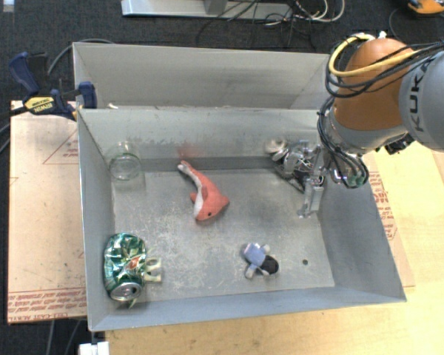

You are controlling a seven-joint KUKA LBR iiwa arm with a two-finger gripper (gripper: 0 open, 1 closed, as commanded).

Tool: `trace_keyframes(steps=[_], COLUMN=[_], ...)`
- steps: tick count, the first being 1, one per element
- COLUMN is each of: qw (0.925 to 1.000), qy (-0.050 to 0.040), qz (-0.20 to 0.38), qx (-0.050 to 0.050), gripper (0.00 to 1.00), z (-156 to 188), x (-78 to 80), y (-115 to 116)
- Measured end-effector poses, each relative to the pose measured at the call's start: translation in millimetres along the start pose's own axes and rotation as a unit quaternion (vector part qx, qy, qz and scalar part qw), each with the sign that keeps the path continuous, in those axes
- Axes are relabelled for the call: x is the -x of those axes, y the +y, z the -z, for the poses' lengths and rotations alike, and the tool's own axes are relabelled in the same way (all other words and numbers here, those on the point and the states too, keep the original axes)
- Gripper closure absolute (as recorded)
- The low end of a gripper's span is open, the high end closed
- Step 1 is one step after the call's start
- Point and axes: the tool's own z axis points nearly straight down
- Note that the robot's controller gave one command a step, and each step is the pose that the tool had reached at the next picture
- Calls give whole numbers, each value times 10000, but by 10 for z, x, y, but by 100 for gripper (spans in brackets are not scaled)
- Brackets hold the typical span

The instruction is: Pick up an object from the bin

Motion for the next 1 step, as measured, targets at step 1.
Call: trace_keyframes(steps=[1], qw=[10000], qy=[-37], qz=[13], qx=[-3], gripper=[0], z=[52], x=[14], y=[6])
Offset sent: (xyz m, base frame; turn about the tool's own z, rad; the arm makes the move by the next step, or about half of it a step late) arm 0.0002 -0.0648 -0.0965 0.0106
